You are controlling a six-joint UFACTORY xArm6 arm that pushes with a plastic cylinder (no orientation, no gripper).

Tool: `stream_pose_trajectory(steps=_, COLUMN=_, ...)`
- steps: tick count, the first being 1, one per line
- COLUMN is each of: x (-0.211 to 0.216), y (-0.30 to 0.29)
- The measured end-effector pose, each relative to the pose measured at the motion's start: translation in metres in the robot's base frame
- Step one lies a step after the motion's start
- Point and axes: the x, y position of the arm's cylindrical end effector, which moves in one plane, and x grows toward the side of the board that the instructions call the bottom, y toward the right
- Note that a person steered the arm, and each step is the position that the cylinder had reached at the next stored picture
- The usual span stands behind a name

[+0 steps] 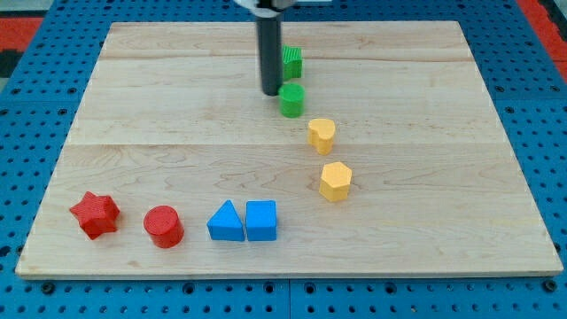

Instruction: Move the green star on top of the green circle

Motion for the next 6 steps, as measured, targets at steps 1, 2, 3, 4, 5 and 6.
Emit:
stream_pose_trajectory(steps=1, x=0.0, y=0.049)
stream_pose_trajectory(steps=2, x=-0.005, y=0.01)
stream_pose_trajectory(steps=3, x=-0.013, y=-0.025)
stream_pose_trajectory(steps=4, x=-0.055, y=-0.043)
stream_pose_trajectory(steps=5, x=-0.086, y=-0.03)
stream_pose_trajectory(steps=6, x=-0.071, y=0.029)
